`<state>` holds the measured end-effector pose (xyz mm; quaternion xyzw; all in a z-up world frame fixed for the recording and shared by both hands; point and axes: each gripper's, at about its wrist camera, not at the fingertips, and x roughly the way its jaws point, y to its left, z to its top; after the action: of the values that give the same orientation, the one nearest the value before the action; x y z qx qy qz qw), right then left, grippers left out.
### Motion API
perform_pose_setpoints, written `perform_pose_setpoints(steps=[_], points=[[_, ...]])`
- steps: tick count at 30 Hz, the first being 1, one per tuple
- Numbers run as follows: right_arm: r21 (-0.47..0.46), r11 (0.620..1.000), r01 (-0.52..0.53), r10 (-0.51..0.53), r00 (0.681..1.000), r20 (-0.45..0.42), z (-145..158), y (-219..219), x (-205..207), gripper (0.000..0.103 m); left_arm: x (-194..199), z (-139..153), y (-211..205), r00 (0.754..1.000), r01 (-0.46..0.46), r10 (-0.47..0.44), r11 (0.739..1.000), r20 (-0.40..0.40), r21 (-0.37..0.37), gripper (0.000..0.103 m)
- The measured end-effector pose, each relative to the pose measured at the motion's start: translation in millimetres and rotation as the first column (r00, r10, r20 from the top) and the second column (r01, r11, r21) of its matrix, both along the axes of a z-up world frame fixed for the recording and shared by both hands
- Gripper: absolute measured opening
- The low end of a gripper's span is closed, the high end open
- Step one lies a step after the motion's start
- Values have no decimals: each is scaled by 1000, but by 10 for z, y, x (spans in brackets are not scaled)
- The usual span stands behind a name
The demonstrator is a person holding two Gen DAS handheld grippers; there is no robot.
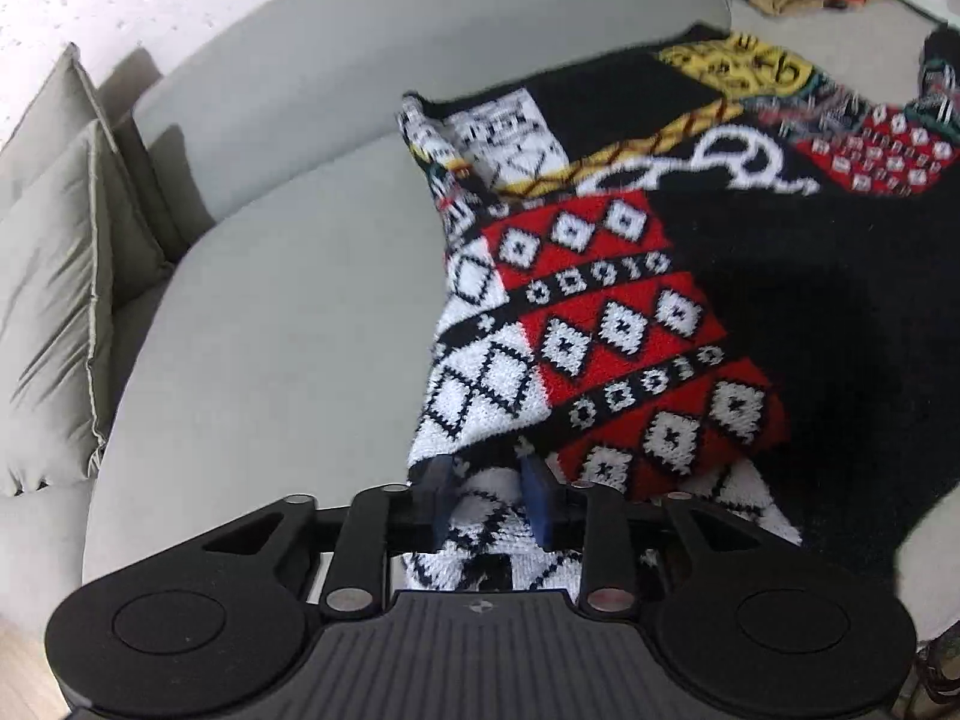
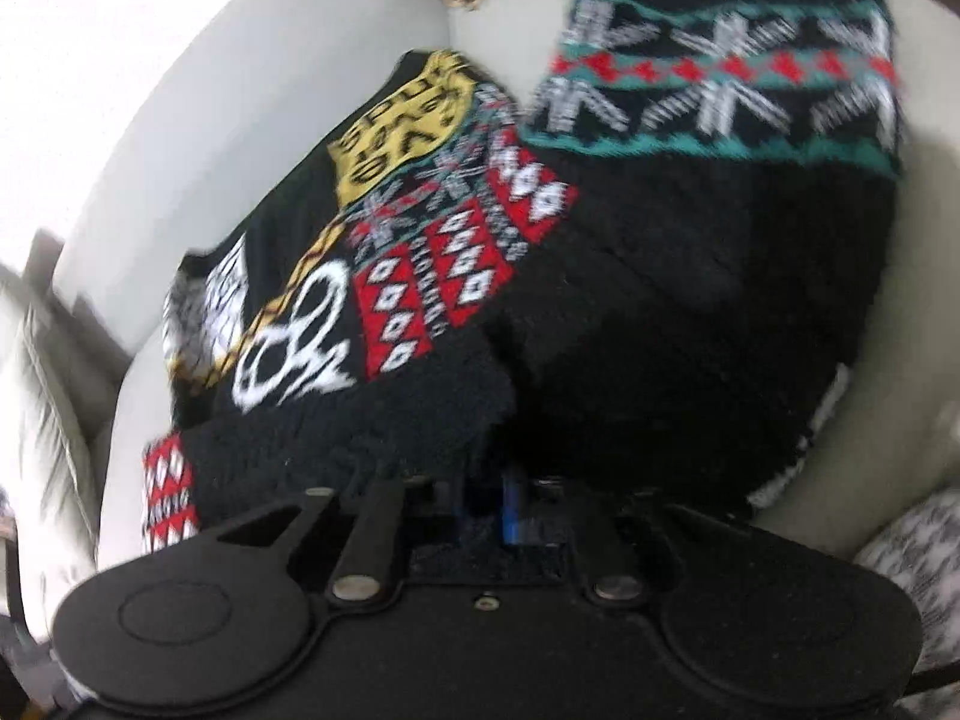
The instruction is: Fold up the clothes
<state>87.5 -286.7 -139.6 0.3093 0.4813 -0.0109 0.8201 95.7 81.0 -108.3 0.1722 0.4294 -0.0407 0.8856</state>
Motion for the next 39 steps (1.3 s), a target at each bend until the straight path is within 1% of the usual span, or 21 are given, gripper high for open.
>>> perform_pose_setpoints(steps=[2, 4, 5, 9, 10, 11, 12, 13, 14, 15, 16, 17, 20, 24, 25, 27, 28, 30, 34, 37, 39], points=[[16, 1000, -24, 24, 1000, 13, 138, -72, -98, 49, -90, 98, 78, 999, -10, 11, 999, 32, -34, 36], [50, 998, -31, 29, 999, 45, 285, -144, -241, 55, -179, 195, 156, 998, -19, 23, 997, 64, -69, 39], [65, 997, -34, 30, 998, 61, 358, -165, -301, 56, -224, 244, 195, 996, -23, 30, 996, 80, -87, 39], [15, 1000, -23, 21, 988, 153, 521, -166, -399, 56, -381, 423, 348, 988, -41, 63, 987, 140, -156, 38], [2, 1000, -29, 28, 984, 174, 523, -126, -377, 48, -339, 405, 366, 986, -56, 81, 983, 143, -172, 34], [-9, 999, -35, 36, 980, 195, 523, -84, -354, 33, -269, 360, 358, 988, -61, 85, 981, 127, -185, 30], [-22, 999, -40, 44, 975, 216, 522, -42, -330, 27, -198, 315, 350, 990, -66, 89, 978, 112, -197, 28], [-34, 998, -54, 60, 974, 219, 477, 30, -262, 21, -123, 254, 339, 992, -70, 90, 976, 89, -204, 22], [-46, 997, -69, 77, 972, 220, 429, 104, -191, 18, -44, 156, 321, 995, -75, 86, 978, 47, -196, 18], [-59, 995, -83, 94, 971, 222, 380, 178, -120, 18, 17, 53, 305, 996, -86, 88, 980, 6, -181, 18], [-108, 988, -110, 131, 967, 218, 321, 264, -81, 18, 58, -33, 288, 996, -92, 89, 983, -23, -160, 18], [-160, 978, -136, 169, 963, 211, 262, 350, -44, 18, 53, -78, 271, 996, -89, 86, 988, -23, -126, 18], [-270, 935, -228, 264, 959, 104, 7, 538, -41, 15, 39, -188, 229, 997, -80, 79, 996, -22, -37, 19], [-254, 934, -250, 275, 959, 67, 164, 485, 3, 15, 24, -32, 292, 996, -92, 92, 991, 2, -94, 19], [-223, 945, -238, 262, 962, 82, 234, 432, -16, 18, 5, 27, 307, 995, -93, 96, 989, 16, -115, 19], [-184, 962, -204, 232, 961, 151, 364, 348, -92, 20, -85, 216, 340, 992, -83, 100, 978, 78, -191, 19], [-164, 969, -187, 216, 959, 186, 429, 306, -130, 24, -92, 274, 326, 989, -76, 102, 972, 107, -222, 19], [-156, 976, -154, 186, 958, 218, 495, 270, -106, 25, -73, 357, 285, 982, -62, 107, 961, 154, -271, 19], [-157, 982, -108, 141, 966, 219, 404, 315, 159, 24, 352, 116, 73, 988, -61, 92, 970, 123, -234, 19], [-153, 983, -98, 129, 970, 205, 245, 368, 345, 23, 670, -64, -87, 992, -60, 82, 977, 100, -207, 19], [-186, 976, -112, 142, 977, 159, 70, 419, 419, 21, 816, -205, -117, 995, -74, 86, 978, 56, -193, 19]])
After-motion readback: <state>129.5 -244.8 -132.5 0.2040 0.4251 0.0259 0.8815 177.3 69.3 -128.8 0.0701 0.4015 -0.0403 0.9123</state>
